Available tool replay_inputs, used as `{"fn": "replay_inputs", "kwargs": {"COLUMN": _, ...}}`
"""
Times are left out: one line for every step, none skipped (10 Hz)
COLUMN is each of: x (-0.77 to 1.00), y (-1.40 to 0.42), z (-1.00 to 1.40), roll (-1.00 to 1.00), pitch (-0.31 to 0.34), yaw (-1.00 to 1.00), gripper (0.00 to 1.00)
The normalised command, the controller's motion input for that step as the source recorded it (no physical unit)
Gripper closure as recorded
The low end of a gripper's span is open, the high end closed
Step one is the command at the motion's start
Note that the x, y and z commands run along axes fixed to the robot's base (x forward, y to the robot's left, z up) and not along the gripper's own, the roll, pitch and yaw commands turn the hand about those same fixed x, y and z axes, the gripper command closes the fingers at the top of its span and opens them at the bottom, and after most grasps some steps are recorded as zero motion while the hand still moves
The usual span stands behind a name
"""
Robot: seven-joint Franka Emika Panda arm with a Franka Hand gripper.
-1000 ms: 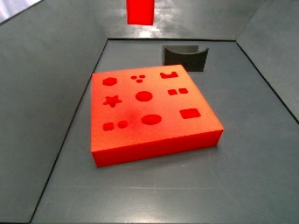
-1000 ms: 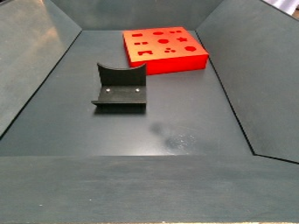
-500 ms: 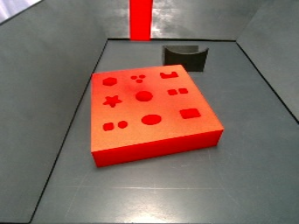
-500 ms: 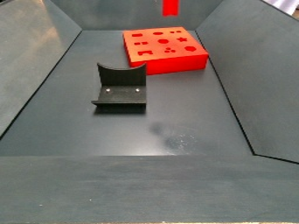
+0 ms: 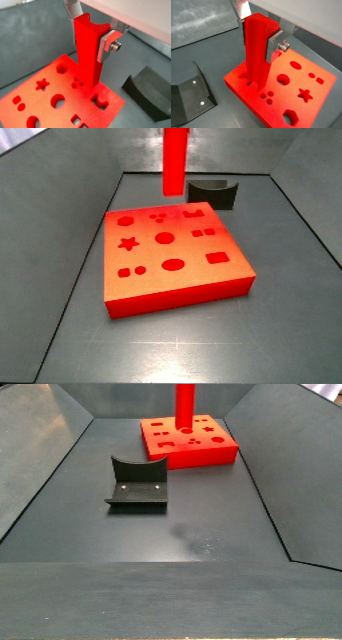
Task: Pick up the arch object. Move up. Rotate the arch object. Move to above the board. Insert the arch object.
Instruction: Insert the arch object.
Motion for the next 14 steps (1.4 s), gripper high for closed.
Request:
{"fn": "replay_inputs", "kwargs": {"x": 1.0, "y": 0.0, "z": -0.44, "roll": -0.01, "pitch": 0.024, "yaw": 0.12, "gripper": 1.0}}
{"fn": "replay_inputs", "kwargs": {"x": 1.0, "y": 0.0, "z": -0.32, "roll": 0.0, "pitch": 0.073, "yaw": 0.06, "gripper": 1.0}}
{"fn": "replay_inputs", "kwargs": {"x": 1.0, "y": 0.0, "z": -0.21, "roll": 0.02, "pitch": 0.106, "yaw": 0.04, "gripper": 1.0}}
{"fn": "replay_inputs", "kwargs": {"x": 1.0, "y": -0.02, "z": -0.05, "roll": 0.04, "pitch": 0.131, "yaw": 0.0, "gripper": 1.0}}
{"fn": "replay_inputs", "kwargs": {"x": 1.0, "y": -0.04, "z": 0.0, "roll": 0.07, "pitch": 0.17, "yaw": 0.0, "gripper": 1.0}}
{"fn": "replay_inputs", "kwargs": {"x": 1.0, "y": 0.0, "z": 0.0, "roll": 0.09, "pitch": 0.197, "yaw": 0.0, "gripper": 1.0}}
{"fn": "replay_inputs", "kwargs": {"x": 1.0, "y": 0.0, "z": -0.01, "roll": 0.1, "pitch": 0.204, "yaw": 0.0, "gripper": 1.0}}
{"fn": "replay_inputs", "kwargs": {"x": 0.94, "y": 0.03, "z": -0.07, "roll": 0.12, "pitch": 0.206, "yaw": 0.0, "gripper": 1.0}}
{"fn": "replay_inputs", "kwargs": {"x": 0.72, "y": 0.08, "z": -0.26, "roll": 0.12, "pitch": 0.144, "yaw": 0.0, "gripper": 1.0}}
{"fn": "replay_inputs", "kwargs": {"x": 0.45, "y": 0.06, "z": -0.22, "roll": 0.17, "pitch": 0.126, "yaw": 0.01, "gripper": 1.0}}
{"fn": "replay_inputs", "kwargs": {"x": 0.11, "y": 0.0, "z": -0.2, "roll": 0.16, "pitch": 0.08, "yaw": 0.06, "gripper": 1.0}}
{"fn": "replay_inputs", "kwargs": {"x": 0.18, "y": 0.0, "z": -0.27, "roll": 0.11, "pitch": 0.039, "yaw": 0.05, "gripper": 1.0}}
{"fn": "replay_inputs", "kwargs": {"x": 0.25, "y": 0.0, "z": -0.3, "roll": 0.05, "pitch": 0.011, "yaw": 0.01, "gripper": 1.0}}
{"fn": "replay_inputs", "kwargs": {"x": 0.13, "y": 0.0, "z": -0.36, "roll": 0.09, "pitch": 0.0, "yaw": 0.05, "gripper": 1.0}}
